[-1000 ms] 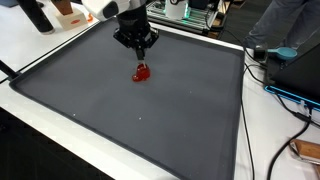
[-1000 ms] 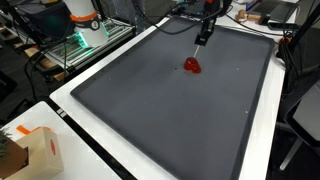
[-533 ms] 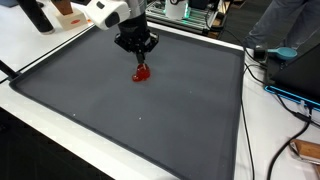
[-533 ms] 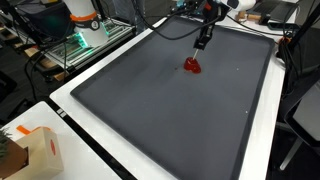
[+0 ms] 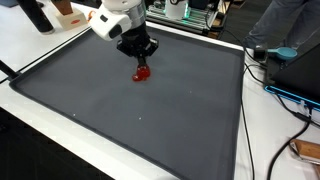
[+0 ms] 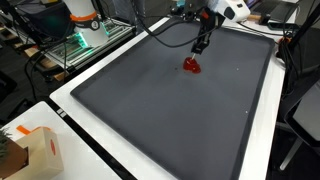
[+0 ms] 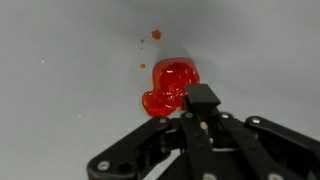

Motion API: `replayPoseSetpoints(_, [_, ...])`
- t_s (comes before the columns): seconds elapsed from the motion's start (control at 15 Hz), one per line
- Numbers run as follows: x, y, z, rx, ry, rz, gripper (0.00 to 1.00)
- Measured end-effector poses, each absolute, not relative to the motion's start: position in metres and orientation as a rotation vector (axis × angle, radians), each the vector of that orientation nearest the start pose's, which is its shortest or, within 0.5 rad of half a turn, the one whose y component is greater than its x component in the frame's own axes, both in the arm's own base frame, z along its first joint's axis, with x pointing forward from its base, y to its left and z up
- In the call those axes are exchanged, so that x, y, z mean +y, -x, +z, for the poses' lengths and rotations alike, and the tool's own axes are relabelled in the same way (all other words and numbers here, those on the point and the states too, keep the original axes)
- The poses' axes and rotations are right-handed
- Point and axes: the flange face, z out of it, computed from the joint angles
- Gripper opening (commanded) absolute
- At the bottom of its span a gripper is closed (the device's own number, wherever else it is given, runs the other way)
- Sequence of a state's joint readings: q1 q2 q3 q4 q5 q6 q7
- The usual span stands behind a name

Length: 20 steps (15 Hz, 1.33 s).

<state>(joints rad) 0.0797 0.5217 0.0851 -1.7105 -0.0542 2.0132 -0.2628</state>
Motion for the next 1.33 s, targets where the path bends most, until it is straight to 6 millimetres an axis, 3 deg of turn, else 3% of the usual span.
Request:
replayPoseSetpoints(1.0, [0.097,-0.638,0.269,-0.69,3.028,0.366,0.03])
replayPoseSetpoints(1.33, [0.096,-0.636,0.287,-0.67,3.029,0.372,0.03])
